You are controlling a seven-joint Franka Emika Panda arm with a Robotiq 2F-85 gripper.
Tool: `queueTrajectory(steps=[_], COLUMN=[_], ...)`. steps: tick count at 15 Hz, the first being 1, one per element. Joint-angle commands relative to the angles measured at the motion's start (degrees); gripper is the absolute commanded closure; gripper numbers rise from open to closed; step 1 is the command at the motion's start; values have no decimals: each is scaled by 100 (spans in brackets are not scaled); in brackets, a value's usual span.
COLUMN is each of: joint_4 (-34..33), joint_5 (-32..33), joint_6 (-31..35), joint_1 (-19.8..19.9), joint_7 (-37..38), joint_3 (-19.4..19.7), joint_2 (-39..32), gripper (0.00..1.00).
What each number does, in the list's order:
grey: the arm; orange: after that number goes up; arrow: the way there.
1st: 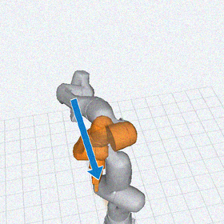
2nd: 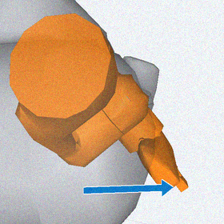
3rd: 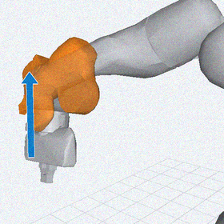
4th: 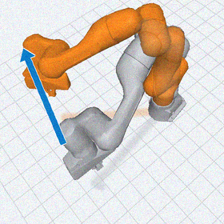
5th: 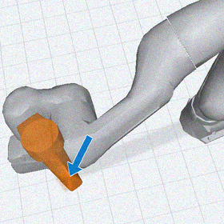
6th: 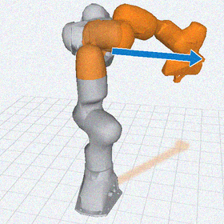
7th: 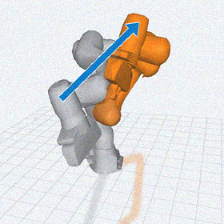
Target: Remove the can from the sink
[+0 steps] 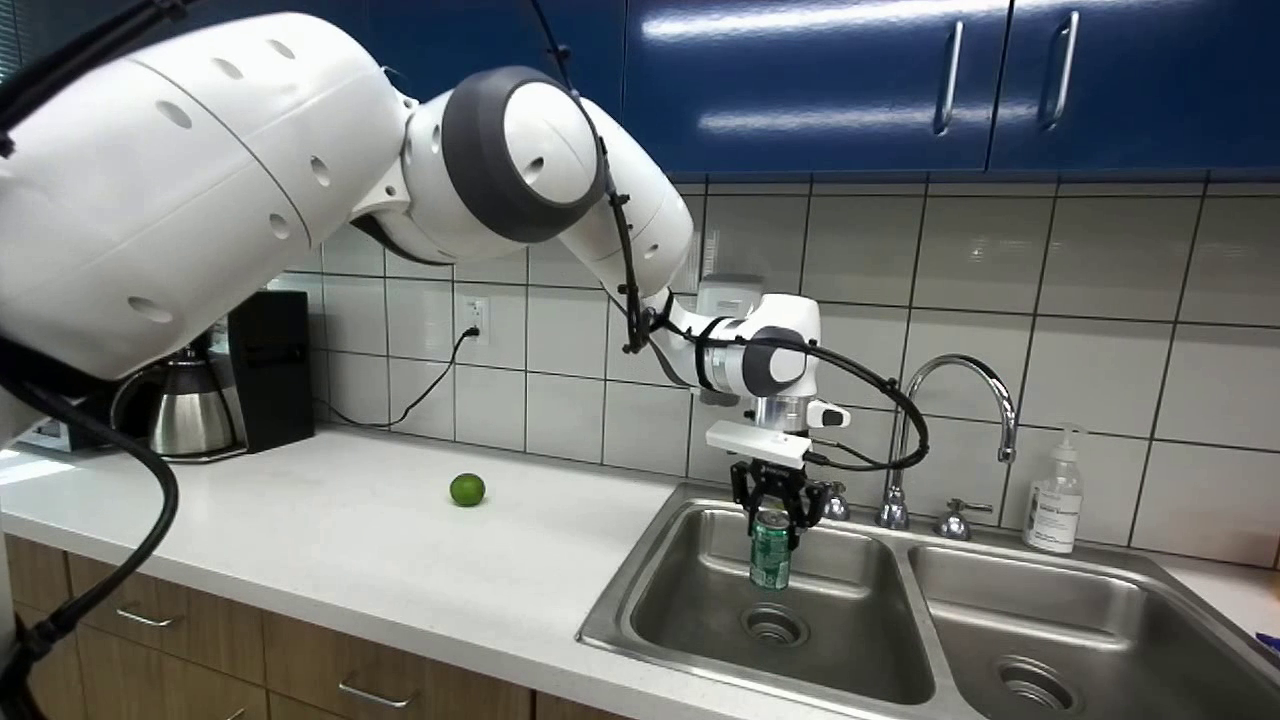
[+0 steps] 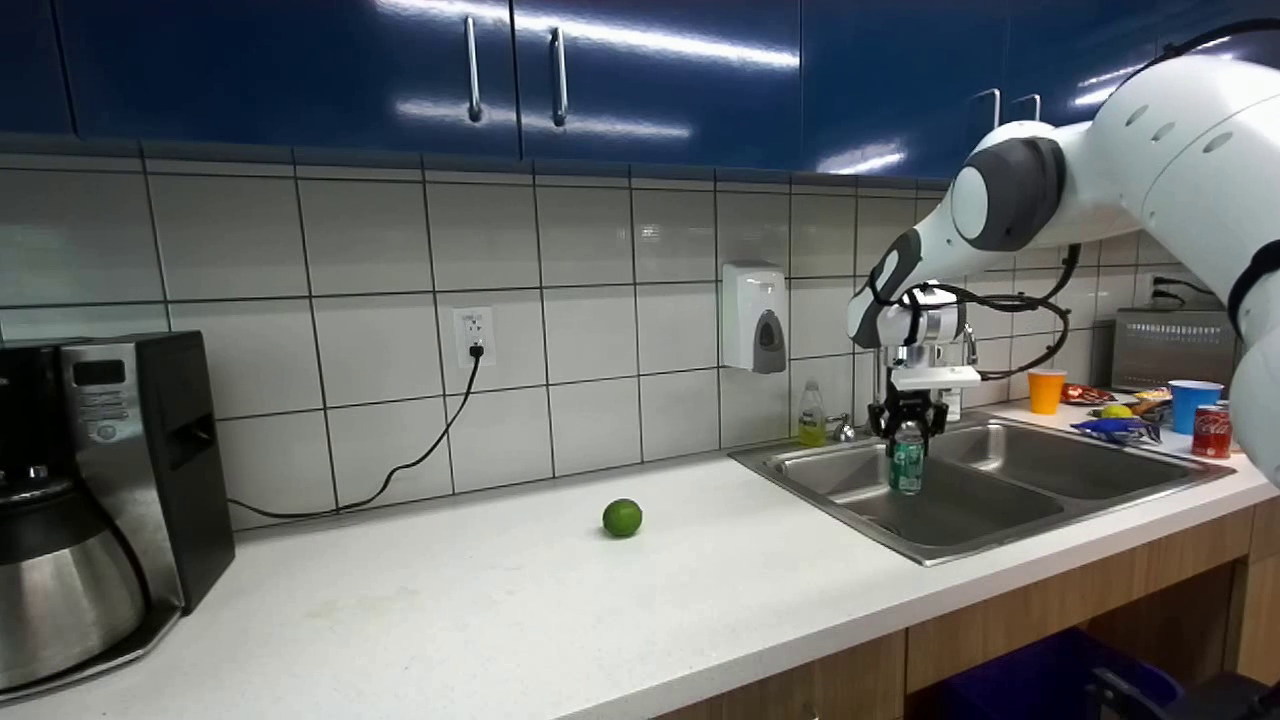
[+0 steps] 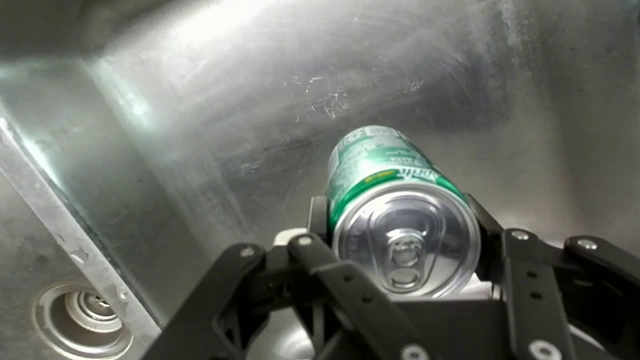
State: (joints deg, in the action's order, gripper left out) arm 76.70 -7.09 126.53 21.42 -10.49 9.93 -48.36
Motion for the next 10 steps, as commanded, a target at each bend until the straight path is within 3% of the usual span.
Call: queueTrajectory(steps=[1, 10], joint_4=[1035, 2776], joint_5=[-51, 128], joint_6=[-48, -109], joint_1=[-33, -247], joint_7=[-148, -162], joint_3=[-45, -143], joint_2=[878, 2388], gripper=[62, 62])
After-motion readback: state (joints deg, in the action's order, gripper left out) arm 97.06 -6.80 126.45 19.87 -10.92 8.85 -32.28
